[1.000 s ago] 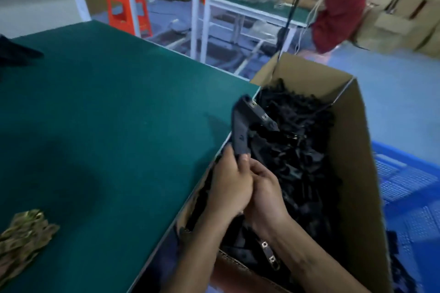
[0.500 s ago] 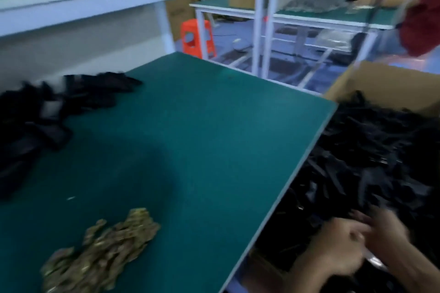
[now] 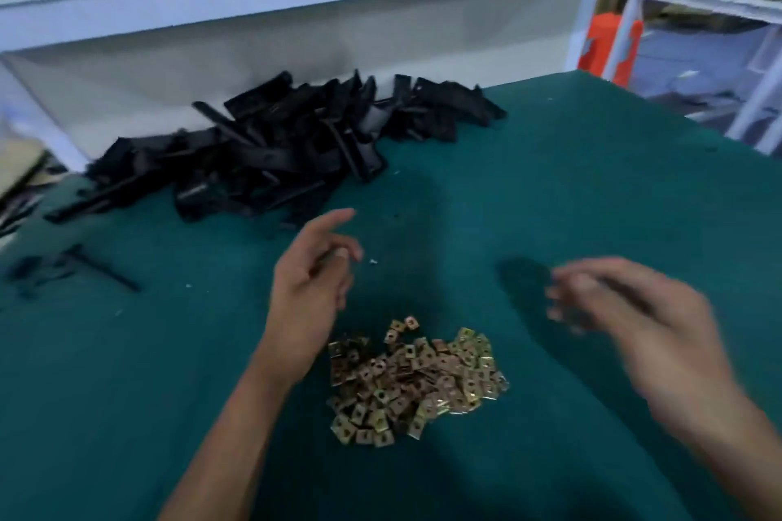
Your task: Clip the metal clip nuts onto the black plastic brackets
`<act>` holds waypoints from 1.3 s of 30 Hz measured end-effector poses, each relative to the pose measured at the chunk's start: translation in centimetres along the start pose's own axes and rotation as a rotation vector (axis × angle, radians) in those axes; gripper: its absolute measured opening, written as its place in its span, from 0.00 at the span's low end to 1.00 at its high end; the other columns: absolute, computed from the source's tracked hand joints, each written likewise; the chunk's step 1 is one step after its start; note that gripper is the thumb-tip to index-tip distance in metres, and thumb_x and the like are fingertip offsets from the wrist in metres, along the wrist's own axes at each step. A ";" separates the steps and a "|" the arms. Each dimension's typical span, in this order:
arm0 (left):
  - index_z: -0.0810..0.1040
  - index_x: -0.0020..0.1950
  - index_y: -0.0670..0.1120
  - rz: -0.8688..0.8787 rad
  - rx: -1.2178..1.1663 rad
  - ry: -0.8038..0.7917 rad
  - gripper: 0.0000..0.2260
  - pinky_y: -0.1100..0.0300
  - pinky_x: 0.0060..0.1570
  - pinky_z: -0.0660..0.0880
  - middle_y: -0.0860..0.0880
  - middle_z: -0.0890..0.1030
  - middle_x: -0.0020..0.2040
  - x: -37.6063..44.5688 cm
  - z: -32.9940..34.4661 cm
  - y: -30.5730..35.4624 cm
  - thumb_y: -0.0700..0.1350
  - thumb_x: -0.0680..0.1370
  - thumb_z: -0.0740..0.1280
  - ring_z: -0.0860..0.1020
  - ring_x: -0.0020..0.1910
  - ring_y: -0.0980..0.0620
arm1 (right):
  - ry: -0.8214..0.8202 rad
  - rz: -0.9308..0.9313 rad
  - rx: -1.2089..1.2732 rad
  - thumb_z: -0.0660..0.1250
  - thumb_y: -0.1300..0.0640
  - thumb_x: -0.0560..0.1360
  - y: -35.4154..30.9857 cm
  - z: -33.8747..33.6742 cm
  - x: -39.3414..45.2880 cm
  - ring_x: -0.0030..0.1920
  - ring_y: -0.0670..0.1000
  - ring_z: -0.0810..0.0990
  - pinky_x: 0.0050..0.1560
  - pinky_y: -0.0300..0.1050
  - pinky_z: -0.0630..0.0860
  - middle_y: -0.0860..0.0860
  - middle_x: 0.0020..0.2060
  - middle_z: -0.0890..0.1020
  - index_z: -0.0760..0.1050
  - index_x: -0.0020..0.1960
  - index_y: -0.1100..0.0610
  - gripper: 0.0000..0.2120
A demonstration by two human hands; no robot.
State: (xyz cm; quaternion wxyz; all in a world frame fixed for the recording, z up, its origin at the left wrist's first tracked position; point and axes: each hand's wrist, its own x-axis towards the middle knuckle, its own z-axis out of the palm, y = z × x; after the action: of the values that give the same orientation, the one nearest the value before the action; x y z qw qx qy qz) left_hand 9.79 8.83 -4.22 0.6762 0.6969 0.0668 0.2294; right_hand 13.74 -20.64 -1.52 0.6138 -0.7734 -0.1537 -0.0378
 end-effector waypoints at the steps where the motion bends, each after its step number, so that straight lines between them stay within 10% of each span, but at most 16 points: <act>1: 0.78 0.65 0.51 -0.016 -0.009 0.090 0.18 0.59 0.28 0.64 0.51 0.77 0.40 0.1 -1.3 -1.2 0.34 0.85 0.56 0.63 0.28 0.53 | -0.151 -0.052 -0.067 0.70 0.62 0.79 -0.3 2.5 2.5 0.38 0.45 0.84 0.40 0.34 0.78 0.49 0.40 0.87 0.85 0.47 0.51 0.08; 8: 0.83 0.55 0.47 -0.122 -0.168 0.009 0.10 0.62 0.26 0.57 0.52 0.64 0.30 0.7 -2.0 -2.6 0.42 0.81 0.62 0.56 0.27 0.52 | -0.283 -0.129 -0.406 0.69 0.52 0.79 1.3 19.7 18.2 0.47 0.53 0.85 0.54 0.46 0.79 0.49 0.46 0.85 0.83 0.56 0.57 0.11; 17: 0.81 0.44 0.45 -0.260 -0.267 0.035 0.13 0.64 0.24 0.56 0.50 0.58 0.29 1.6 -2.8 -2.9 0.38 0.84 0.59 0.53 0.25 0.52 | -0.138 -0.302 -0.841 0.67 0.51 0.73 0.9 25.6 23.4 0.27 0.50 0.71 0.26 0.40 0.60 0.48 0.25 0.71 0.67 0.29 0.55 0.17; 21: 0.81 0.46 0.43 -0.273 -0.280 0.077 0.12 0.62 0.25 0.58 0.50 0.60 0.30 1.6 -2.3 -2.8 0.38 0.84 0.60 0.56 0.27 0.52 | -0.109 -0.259 -0.385 0.65 0.52 0.70 -1.5 23.4 20.8 0.19 0.47 0.64 0.22 0.42 0.58 0.52 0.18 0.66 0.65 0.25 0.60 0.19; 25: 0.80 0.58 0.42 -0.266 -0.426 0.116 0.16 0.58 0.35 0.75 0.45 0.78 0.44 1.7 -2.2 -2.0 0.53 0.78 0.68 0.79 0.40 0.48 | -0.330 0.228 0.361 0.67 0.60 0.78 -1.8 20.3 15.3 0.22 0.50 0.72 0.23 0.41 0.60 0.52 0.26 0.73 0.74 0.36 0.58 0.12; 32: 0.69 0.73 0.45 -0.287 -0.698 0.127 0.32 0.55 0.54 0.80 0.45 0.81 0.65 1.9 -2.1 -1.1 0.63 0.76 0.62 0.81 0.62 0.46 | -0.933 0.489 0.319 0.70 0.55 0.75 -1.0 15.1 7.6 0.30 0.52 0.78 0.29 0.39 0.75 0.57 0.34 0.82 0.82 0.49 0.65 0.13; 36: 0.73 0.63 0.39 -0.312 -0.717 0.198 0.15 0.59 0.38 0.80 0.43 0.83 0.55 1.7 -2.6 -1.2 0.50 0.85 0.59 0.85 0.47 0.48 | -1.173 0.381 -0.006 0.70 0.44 0.79 -2.0 13.5 6.8 0.31 0.51 0.79 0.31 0.40 0.75 0.55 0.32 0.81 0.83 0.47 0.61 0.19; 39: 0.72 0.48 0.44 -0.317 -0.697 0.159 0.09 0.64 0.27 0.71 0.47 0.77 0.41 1.8 -3.4 -1.6 0.47 0.85 0.61 0.76 0.33 0.53 | -0.876 0.137 -0.108 0.71 0.40 0.75 -1.3 12.6 7.9 0.29 0.48 0.76 0.34 0.36 0.74 0.51 0.27 0.78 0.86 0.44 0.51 0.15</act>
State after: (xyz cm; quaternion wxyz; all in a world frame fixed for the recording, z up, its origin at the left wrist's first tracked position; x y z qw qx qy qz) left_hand 10.29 12.77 -5.48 0.8922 0.3864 0.1440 0.1843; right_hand 19.26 -6.78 -1.37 0.4508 -0.7558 -0.3455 0.3259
